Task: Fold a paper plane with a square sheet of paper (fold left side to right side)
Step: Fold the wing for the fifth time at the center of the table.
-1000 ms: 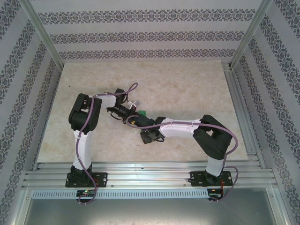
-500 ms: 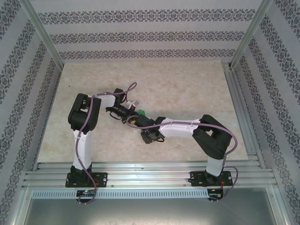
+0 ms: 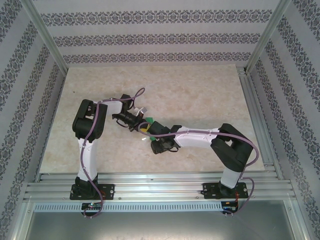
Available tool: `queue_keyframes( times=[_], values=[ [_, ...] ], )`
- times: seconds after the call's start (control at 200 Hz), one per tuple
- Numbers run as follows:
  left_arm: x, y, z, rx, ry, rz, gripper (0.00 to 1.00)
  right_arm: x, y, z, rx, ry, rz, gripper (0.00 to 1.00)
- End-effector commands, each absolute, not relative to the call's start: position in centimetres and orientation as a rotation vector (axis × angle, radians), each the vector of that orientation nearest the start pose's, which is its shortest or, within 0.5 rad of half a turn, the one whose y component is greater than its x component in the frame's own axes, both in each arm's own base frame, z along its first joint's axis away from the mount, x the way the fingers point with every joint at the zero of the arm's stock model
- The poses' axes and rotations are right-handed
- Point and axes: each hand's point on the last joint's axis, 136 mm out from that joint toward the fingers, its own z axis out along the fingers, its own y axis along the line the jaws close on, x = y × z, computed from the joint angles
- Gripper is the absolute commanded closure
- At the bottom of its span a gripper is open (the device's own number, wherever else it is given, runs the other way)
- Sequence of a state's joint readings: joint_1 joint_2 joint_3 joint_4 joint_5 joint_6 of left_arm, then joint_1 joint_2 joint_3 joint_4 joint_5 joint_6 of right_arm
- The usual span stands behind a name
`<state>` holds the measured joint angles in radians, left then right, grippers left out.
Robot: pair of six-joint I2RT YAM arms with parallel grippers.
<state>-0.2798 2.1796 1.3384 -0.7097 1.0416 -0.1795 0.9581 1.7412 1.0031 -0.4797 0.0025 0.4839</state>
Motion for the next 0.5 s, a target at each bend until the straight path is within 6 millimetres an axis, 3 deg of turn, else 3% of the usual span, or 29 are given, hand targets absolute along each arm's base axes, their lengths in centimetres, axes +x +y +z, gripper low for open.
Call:
queue_keyframes(
  times=[0.0, 0.125, 0.18, 0.315, 0.495],
  values=[
    [33.0, -24.1, 1.2, 0.164, 2.950, -1.589, 1.00, 21.9, 32.1, 7.1, -0.608, 2.679, 0.625, 0.53],
    [32.9, -23.9, 0.7, 0.155, 2.969, -1.573, 1.00, 22.9, 31.7, 10.0, -0.492, 2.600, 0.827, 0.55],
    [32.9, -23.9, 0.7, 0.154, 2.971, -1.570, 1.00, 23.5, 31.9, 10.5, -0.418, 2.571, 0.930, 0.62],
    [33.0, -23.9, 0.6, 0.149, 2.975, -1.568, 1.00, 24.4, 33.5, 10.2, -0.354, 2.563, 1.055, 0.77],
    [33.1, -24.2, 0.6, 0.153, 2.976, -1.571, 1.00, 26.0, 34.9, 8.7, -0.262, 2.577, 1.111, 0.84]
  ],
)
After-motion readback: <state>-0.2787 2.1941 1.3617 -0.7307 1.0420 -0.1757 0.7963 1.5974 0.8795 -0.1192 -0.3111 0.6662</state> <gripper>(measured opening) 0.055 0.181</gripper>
